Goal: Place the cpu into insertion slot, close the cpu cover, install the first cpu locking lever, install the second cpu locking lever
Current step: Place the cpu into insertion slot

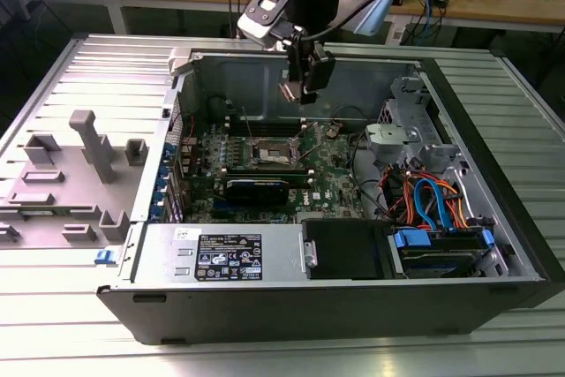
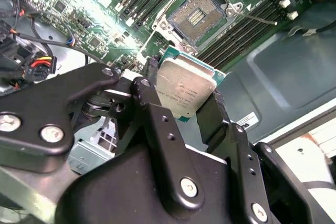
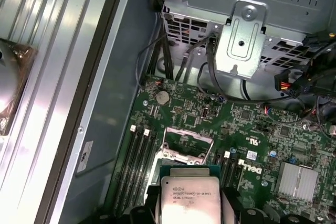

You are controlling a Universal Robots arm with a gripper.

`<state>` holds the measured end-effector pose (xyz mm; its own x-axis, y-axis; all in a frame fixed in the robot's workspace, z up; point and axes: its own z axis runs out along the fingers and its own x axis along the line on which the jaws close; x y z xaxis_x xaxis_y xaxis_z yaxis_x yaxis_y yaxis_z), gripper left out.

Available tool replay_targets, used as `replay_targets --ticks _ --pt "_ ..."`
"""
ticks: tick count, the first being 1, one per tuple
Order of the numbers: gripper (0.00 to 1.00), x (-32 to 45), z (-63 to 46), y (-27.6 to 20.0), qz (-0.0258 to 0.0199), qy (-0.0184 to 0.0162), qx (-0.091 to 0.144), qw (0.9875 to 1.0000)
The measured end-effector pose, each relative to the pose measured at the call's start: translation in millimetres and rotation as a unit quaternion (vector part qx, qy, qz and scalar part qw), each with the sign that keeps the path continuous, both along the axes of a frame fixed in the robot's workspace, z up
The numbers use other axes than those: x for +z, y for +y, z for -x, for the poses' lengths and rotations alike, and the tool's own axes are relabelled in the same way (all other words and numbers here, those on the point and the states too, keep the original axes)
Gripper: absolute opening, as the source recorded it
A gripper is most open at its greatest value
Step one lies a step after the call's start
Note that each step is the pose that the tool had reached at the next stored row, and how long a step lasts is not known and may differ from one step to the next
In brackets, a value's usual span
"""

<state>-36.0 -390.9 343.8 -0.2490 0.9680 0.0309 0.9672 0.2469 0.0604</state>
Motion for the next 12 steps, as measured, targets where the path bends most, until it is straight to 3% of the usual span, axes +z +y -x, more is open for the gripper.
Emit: replay_targets --ticks 5,9,12 --pt "0.54 -1.3 0.0 0.0 0.0 0.0003 -0.045 0.999" --pt "0.54 -2.4 0.0 0.0 0.0001 0.0014 -0.079 0.9969" --pt "0.54 -2.8 0.0 0.0 0.0002 0.002 -0.089 0.996"
